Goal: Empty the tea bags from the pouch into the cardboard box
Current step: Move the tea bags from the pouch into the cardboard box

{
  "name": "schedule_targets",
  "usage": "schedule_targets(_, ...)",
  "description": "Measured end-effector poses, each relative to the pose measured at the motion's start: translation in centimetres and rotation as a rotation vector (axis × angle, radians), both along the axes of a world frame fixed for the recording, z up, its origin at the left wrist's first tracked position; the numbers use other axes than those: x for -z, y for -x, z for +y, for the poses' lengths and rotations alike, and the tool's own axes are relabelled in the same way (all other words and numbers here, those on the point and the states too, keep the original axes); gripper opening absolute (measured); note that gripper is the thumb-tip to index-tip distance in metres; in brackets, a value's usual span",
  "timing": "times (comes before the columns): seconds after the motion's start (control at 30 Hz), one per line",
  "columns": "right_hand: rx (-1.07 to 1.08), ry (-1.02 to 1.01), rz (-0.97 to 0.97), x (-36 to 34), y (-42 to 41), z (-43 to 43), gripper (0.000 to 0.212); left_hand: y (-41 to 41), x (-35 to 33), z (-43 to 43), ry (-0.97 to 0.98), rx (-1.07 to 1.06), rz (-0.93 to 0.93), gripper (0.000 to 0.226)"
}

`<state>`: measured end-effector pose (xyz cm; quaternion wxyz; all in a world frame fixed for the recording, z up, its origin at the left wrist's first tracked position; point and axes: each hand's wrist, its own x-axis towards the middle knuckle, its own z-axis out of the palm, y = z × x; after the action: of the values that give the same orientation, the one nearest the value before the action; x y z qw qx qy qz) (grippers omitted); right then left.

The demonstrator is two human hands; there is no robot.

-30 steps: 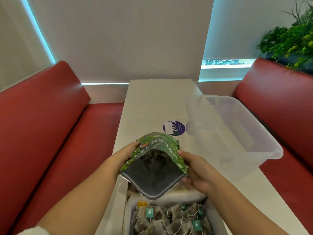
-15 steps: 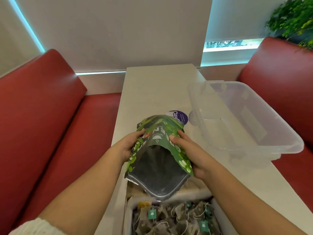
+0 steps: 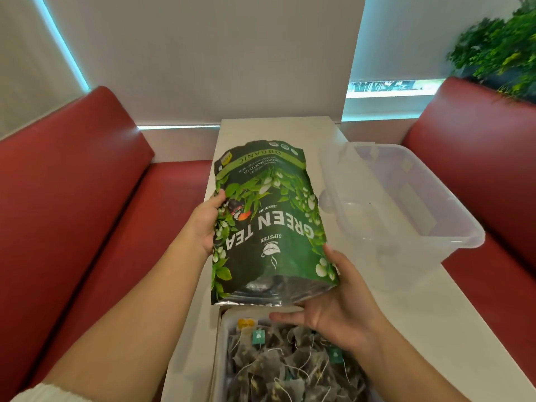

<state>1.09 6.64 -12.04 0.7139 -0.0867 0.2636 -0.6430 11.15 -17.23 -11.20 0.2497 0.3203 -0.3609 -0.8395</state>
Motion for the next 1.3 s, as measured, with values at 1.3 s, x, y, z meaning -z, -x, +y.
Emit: schedule_targets(1.3, 0.459, -0.089, -0.058, -1.1, -3.8, -1.7, 0.044, -1.4, -7.2, 3.9, 0.359, -0.039, 0.399, 0.035)
